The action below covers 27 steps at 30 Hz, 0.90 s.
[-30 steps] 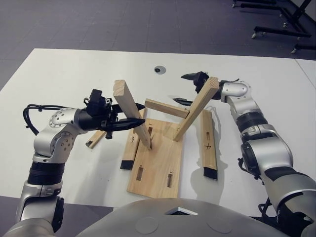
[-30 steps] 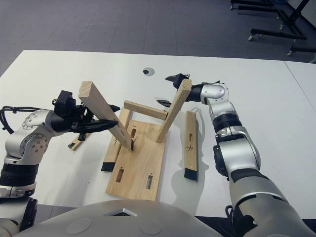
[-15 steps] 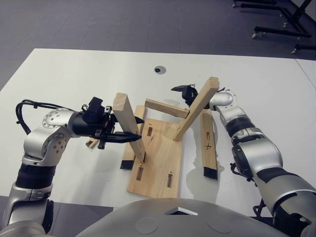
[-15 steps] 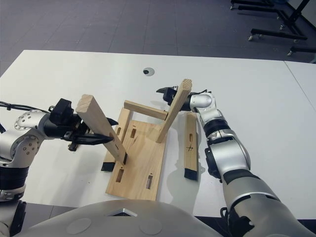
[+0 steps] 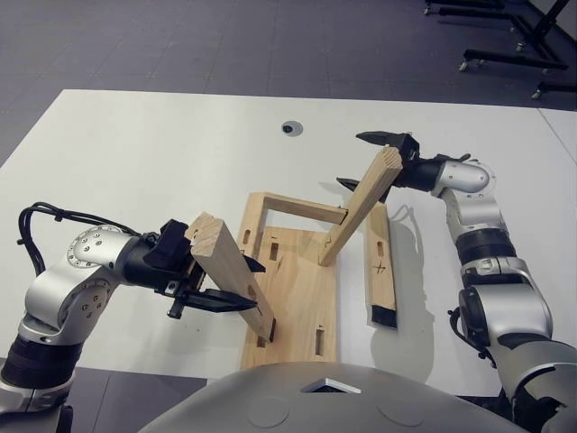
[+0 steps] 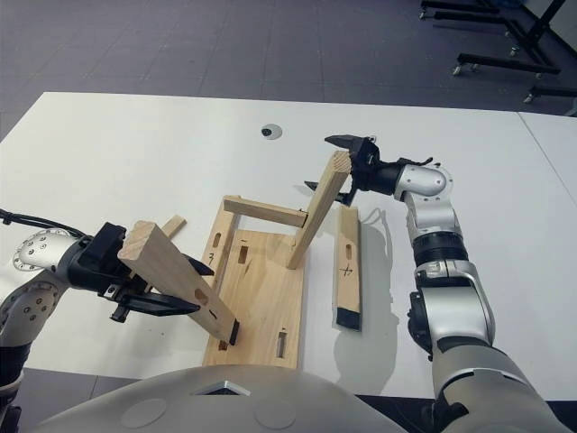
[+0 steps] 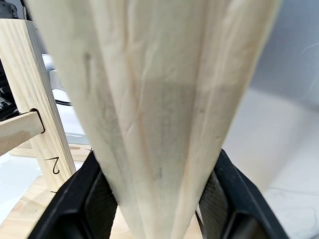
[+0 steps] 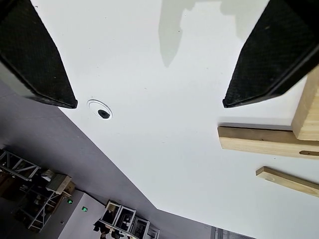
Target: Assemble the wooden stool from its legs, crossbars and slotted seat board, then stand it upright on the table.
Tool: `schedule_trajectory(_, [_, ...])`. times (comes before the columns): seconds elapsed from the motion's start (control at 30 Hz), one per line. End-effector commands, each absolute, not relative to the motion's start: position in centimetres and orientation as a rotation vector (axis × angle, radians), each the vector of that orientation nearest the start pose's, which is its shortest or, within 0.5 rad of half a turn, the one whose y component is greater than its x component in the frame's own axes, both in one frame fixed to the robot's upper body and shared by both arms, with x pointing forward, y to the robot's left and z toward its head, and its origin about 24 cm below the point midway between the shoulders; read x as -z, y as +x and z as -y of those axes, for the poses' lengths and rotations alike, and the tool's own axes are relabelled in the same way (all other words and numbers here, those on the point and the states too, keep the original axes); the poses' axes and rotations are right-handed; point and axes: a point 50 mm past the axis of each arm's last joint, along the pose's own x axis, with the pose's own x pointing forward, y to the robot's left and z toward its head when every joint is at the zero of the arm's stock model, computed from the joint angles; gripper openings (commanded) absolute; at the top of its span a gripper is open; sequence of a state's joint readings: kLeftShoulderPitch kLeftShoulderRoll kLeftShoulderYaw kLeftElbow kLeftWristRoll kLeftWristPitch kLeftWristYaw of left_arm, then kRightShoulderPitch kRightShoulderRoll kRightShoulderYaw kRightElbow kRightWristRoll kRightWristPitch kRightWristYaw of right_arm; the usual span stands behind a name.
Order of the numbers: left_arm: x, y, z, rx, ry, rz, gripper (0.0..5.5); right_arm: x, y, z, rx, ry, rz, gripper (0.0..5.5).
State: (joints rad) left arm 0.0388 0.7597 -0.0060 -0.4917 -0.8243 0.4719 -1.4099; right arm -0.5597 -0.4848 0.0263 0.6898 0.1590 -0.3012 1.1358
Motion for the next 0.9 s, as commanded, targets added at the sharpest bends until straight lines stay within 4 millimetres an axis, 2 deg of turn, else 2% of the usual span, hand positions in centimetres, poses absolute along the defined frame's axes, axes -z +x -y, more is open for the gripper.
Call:
schedule_trajectory(0.03, [-13.9, 17.1, -17.2, 1.763, -0.044, -0.209, 2.03, -9.1, 31.9, 20.5, -1.044, -0.374, -0.017, 5.4])
schedule_trajectory(0.13, [-14.8, 17.0, -17.0, 1.767, -0.068, -0.158, 2.03, -9.1, 31.7, 20.6, -1.031, -0.354, -0.02, 5.4])
schedule_trajectory(0.23, [-16.6, 17.9, -17.3, 1.733, -0.113, -0.037, 2.03, -9.3, 31.7, 20.6, -1.019, -0.341, -0.016, 5.4])
schedule_trajectory(0.33, [-17.4, 19.5, -18.1, 1.671, -0.114, 0.028, 2.03, -9.2, 31.7, 20.4, -1.008, -0.322, -0.013, 5.4])
schedule_trajectory(0.47, [-16.6, 21.0, -19.0, 1.603, -0.095, 0.008, 2.03, -9.1, 31.7, 20.0, -1.012, -0.31, -0.009, 5.4])
schedule_trajectory(0.6, [-14.6, 22.9, -20.0, 1.501, -0.044, -0.03, 2.03, -9.4, 31.7, 20.3, -0.99, -0.299, 0.006, 5.4])
schedule_trajectory(0.7, [-13.5, 23.5, -19.8, 1.474, -0.017, -0.036, 2.03, -11.4, 32.1, 21.2, -0.93, -0.273, 0.071, 5.4])
schedule_trajectory(0.9, [-12.3, 23.7, -18.8, 1.566, -0.005, -0.059, 2.03, -17.7, 33.1, 21.3, -0.93, -0.356, 0.228, 5.4])
